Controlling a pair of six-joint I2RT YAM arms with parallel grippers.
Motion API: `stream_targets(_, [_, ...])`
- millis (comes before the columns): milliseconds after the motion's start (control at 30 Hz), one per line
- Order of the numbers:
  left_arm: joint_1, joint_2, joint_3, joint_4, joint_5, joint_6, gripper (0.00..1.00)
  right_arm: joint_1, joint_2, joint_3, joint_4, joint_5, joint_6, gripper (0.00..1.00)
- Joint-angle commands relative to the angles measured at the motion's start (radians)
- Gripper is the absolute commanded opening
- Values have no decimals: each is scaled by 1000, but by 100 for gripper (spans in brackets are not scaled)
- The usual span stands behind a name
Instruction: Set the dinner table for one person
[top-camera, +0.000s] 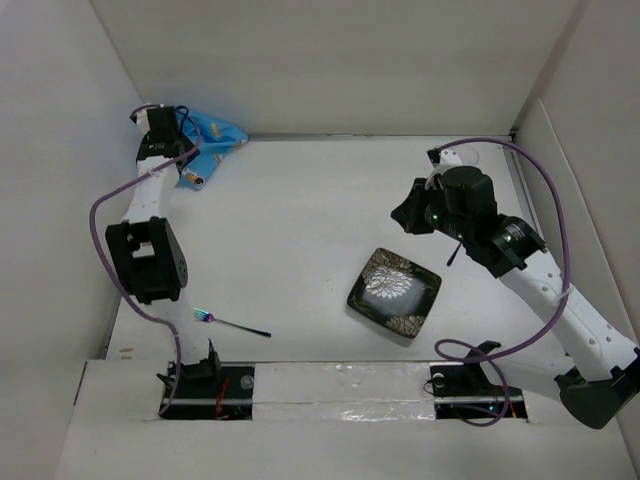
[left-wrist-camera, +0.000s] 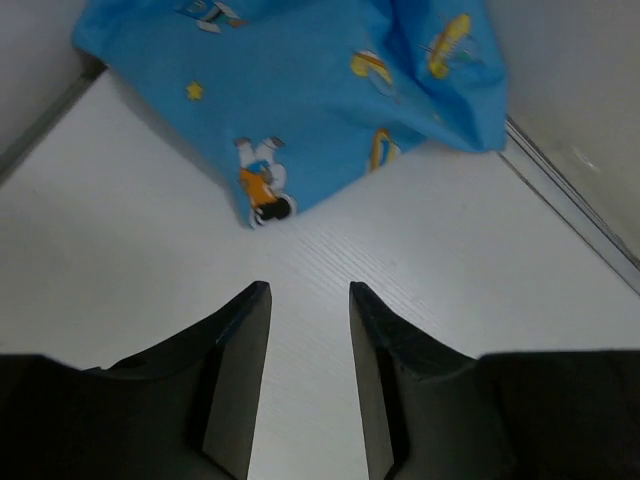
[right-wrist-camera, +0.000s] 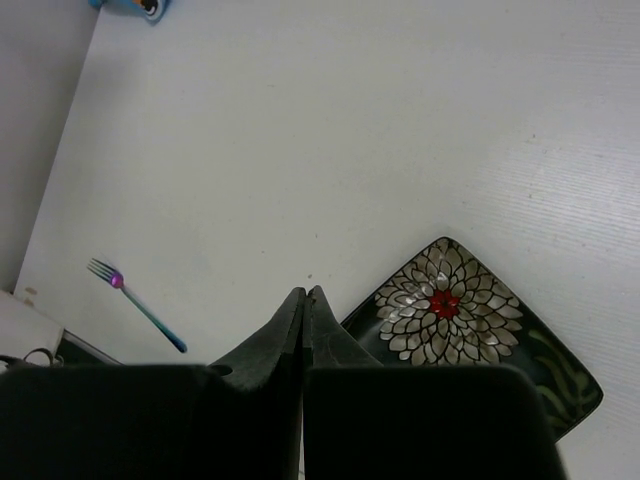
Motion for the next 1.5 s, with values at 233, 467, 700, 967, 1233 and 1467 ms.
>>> stream_targets(233, [79,339,264,-72,-63,28,56,-8,51,37,50,-14,20,36])
stream_targets(467, [88,570,471,-147,-28,14,57,-8,110,54,57,-60,26,49])
stream_targets(700, [88,626,509,-108,76,-15,0,22,142,56,77,-89,50,48])
stream_targets(967, [-91,358,419,-33,177,11,0,32,178,65,117,-85,40,42])
stream_targets(1233, [-211,135,422,-82,225,14,0,32,252,217,71,-71,-28,16])
stream_targets(1467, [-239,19,609,-104,446,-67,0,32,246,260,76,-51,-45,16])
